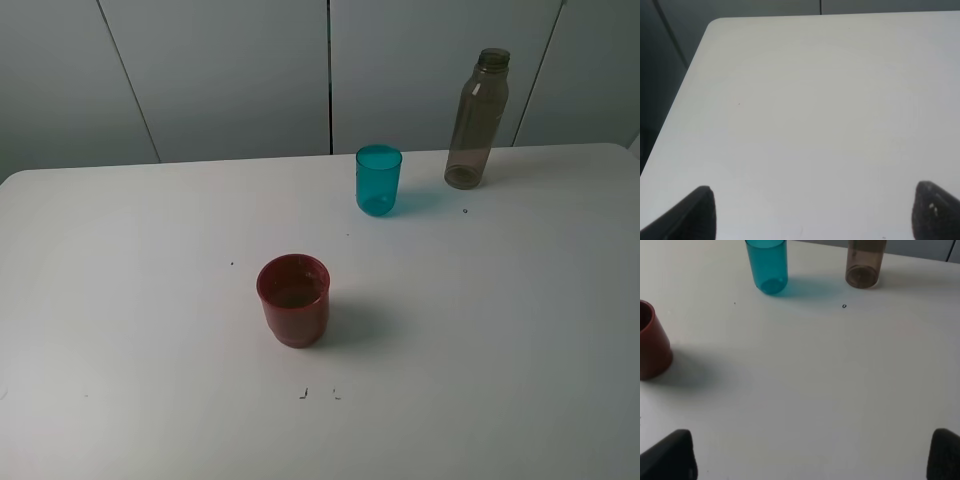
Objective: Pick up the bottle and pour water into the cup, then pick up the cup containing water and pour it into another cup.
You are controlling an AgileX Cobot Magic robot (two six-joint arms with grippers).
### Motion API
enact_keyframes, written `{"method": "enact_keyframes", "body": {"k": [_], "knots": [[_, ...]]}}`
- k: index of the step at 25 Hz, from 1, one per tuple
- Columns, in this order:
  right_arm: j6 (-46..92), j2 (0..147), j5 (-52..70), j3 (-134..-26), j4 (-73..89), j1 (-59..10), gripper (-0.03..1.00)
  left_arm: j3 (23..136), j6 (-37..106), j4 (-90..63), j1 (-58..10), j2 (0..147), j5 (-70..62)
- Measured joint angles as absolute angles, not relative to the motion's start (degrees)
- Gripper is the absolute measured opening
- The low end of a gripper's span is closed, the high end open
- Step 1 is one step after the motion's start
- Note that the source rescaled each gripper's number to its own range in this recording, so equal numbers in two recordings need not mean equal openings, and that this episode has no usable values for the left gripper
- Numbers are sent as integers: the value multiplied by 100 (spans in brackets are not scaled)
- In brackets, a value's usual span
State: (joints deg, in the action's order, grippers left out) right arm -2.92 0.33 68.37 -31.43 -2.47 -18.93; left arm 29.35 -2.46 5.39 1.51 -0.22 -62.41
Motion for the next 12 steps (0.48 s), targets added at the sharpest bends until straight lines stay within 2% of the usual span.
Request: {"method": "enact_keyframes", "body": {"k": [9,12], "knots": [[-606,20,6390,-2948,-208,-1889,100,2935,-246,539,151,-22,-6241],[-633,8,6310,-2933,-182,-1648,100,2935,-246,539,151,-22,-6241]]}}
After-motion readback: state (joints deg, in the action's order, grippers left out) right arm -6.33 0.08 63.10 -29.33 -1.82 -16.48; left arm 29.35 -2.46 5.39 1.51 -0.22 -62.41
